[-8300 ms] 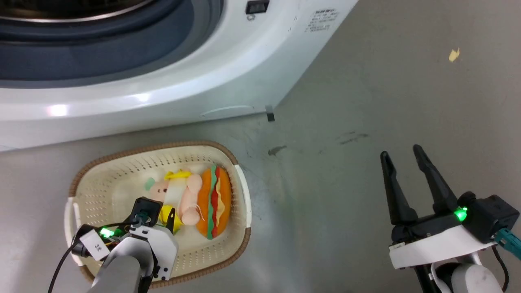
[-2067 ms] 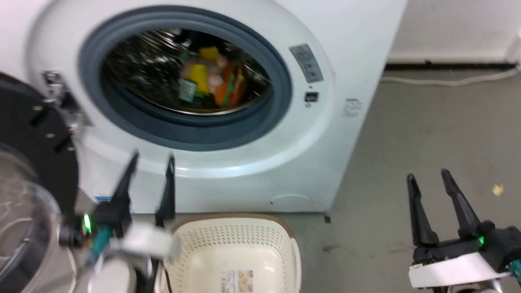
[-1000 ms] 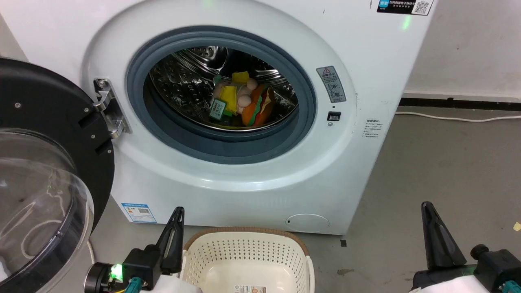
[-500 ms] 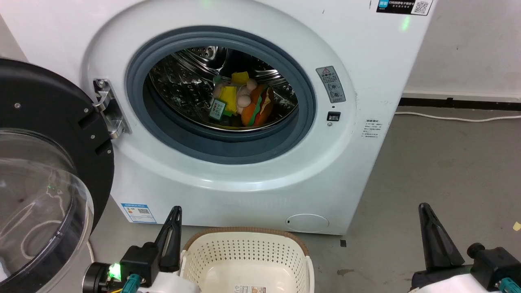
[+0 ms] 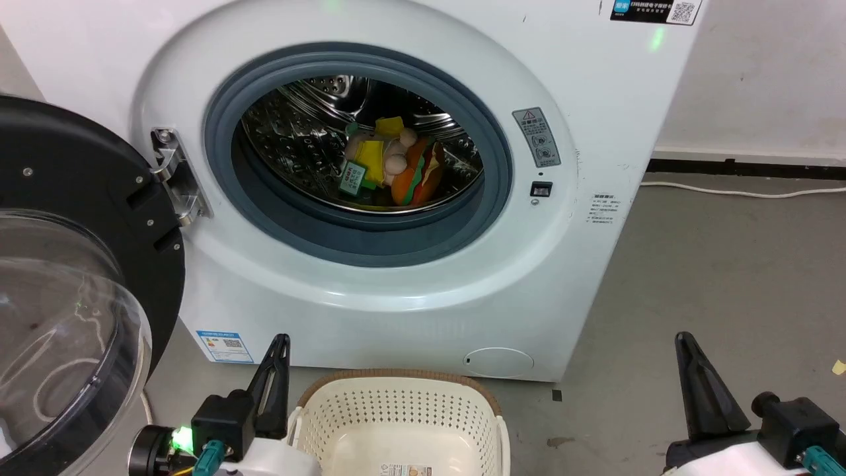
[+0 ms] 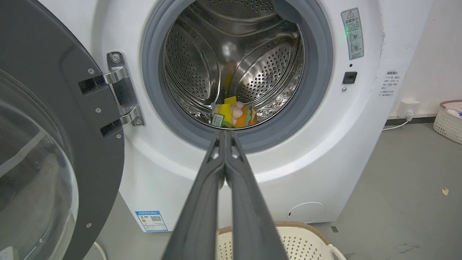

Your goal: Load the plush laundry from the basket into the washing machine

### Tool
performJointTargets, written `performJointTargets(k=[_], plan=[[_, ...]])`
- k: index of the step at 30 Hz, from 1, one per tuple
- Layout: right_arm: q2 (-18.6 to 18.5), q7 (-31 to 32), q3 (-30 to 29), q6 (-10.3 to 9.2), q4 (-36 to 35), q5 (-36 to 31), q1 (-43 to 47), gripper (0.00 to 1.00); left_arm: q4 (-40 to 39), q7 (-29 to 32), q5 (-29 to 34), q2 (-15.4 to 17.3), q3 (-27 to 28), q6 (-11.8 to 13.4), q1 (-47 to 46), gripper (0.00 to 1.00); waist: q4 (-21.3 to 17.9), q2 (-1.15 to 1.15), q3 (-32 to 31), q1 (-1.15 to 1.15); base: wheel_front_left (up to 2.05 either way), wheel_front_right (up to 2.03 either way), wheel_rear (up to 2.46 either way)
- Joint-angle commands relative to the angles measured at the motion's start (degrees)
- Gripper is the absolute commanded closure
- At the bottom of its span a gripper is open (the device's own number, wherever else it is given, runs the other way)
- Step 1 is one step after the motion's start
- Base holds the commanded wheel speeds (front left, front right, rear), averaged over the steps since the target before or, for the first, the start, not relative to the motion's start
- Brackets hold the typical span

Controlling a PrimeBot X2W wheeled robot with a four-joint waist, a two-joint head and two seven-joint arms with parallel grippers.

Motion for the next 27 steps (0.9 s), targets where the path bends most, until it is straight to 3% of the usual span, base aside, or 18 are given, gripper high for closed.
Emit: performJointTargets(k=[1, 27], plan=[[-0.03, 0.30, 0.11, -0.01, 0.13, -0.51, -0.97, 1.00, -0.41, 0.35, 0.32, -0.25, 0.26, -0.14, -0.09, 1.00, -0.01, 0.00, 0.00, 0.00, 0.00, 0.00, 0.00], [-0.04, 3.35, 0.36, -0.03, 0.38, -2.19, -1.86, 1.00, -1.43, 3.40, 1.41, -1.15, 2.22, -0.43, -0.16, 1.00, -0.12, 0.00, -0.06, 0.00, 0.00, 0.00, 0.00]])
